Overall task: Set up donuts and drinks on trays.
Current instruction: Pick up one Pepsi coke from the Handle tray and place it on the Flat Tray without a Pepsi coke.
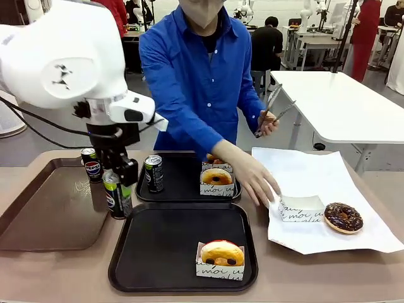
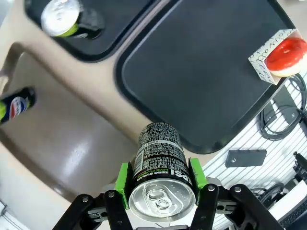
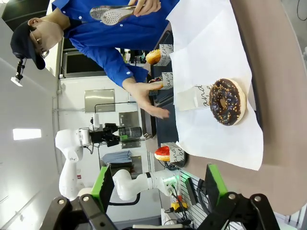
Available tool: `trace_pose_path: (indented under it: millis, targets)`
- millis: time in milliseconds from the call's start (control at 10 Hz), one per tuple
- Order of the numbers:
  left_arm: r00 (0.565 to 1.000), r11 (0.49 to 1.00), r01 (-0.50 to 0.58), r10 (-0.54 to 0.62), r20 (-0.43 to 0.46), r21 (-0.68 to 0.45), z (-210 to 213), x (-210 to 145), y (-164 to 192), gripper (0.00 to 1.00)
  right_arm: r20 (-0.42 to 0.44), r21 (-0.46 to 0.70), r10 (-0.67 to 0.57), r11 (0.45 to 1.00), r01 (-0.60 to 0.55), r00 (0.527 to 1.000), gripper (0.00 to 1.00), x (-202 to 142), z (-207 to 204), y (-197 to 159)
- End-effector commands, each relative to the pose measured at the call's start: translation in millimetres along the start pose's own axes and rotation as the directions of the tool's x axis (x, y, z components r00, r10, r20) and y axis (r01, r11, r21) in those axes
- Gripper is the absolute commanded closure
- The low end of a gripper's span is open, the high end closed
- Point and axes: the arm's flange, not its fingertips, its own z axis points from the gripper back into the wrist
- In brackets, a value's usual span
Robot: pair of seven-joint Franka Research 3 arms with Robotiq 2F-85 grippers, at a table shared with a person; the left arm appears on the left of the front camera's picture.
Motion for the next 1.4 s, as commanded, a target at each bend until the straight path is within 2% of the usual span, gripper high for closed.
trace_pose_path:
  millis: [0, 300, 400, 600, 700, 800, 900, 1000, 1100, 1200, 1300]
  targets:
    - [0.998, 0.996, 0.069, -0.069, 0.002, -0.049, -13, 7, -1, 0.41, 0.001, 0.012, 0.003, 1.000, -0.003, 1.000, 0.00, 0, 1, 0]
    - [0.999, 0.998, -0.032, 0.032, 0.000, -0.053, -19, 3, -6, 0.41, 0.001, 0.012, 0.003, 1.000, -0.003, 1.000, 0.00, 0, 1, 0]
    - [0.999, 0.999, 0.039, -0.040, -0.019, -0.036, -28, 12, -6, 0.41, 0.001, 0.012, 0.003, 1.000, -0.003, 1.000, 0.00, 0, 1, 0]
    - [1.000, 0.999, 0.019, -0.020, -0.019, -0.045, -28, 11, -5, 0.41, 0.001, 0.012, 0.003, 1.000, -0.003, 1.000, 0.00, 0, 1, 0]
    - [1.000, 0.997, 0.016, -0.015, 0.015, -0.076, -29, 10, -5, 0.41, 0.001, 0.012, 0.003, 1.000, -0.003, 1.000, 0.00, 0, 1, 0]
    - [0.999, 0.995, 0.046, -0.046, 0.007, -0.089, -14, -4, -2, 0.41, 0.001, 0.012, 0.003, 1.000, -0.003, 1.000, 0.00, 0, 1, 0]
    - [0.990, 0.992, 0.100, -0.107, -0.093, -0.077, 18, -49, 12, 0.41, 0.001, 0.012, 0.003, 1.000, -0.003, 1.000, 0.00, 0, 1, 0]
    - [0.991, 0.992, 0.114, -0.117, -0.071, -0.050, 39, -104, 26, 0.41, 0.001, 0.012, 0.003, 1.000, -0.003, 1.000, 0.00, 0, 1, 0]
    - [0.998, 0.998, 0.048, -0.050, -0.050, -0.047, 43, -141, 36, 0.41, 0.001, 0.012, 0.003, 1.000, -0.003, 1.000, 0.00, 0, 1, 0]
    - [0.999, 0.998, 0.003, -0.005, -0.032, -0.065, 33, -160, 38, 0.41, 0.001, 0.012, 0.003, 1.000, -0.003, 1.000, 0.00, 0, 1, 0]
    - [0.999, 0.996, -0.031, 0.030, -0.014, -0.083, 26, -163, 39, 0.41, 0.001, 0.012, 0.003, 1.000, -0.003, 1.000, 0.00, 0, 1, 0]
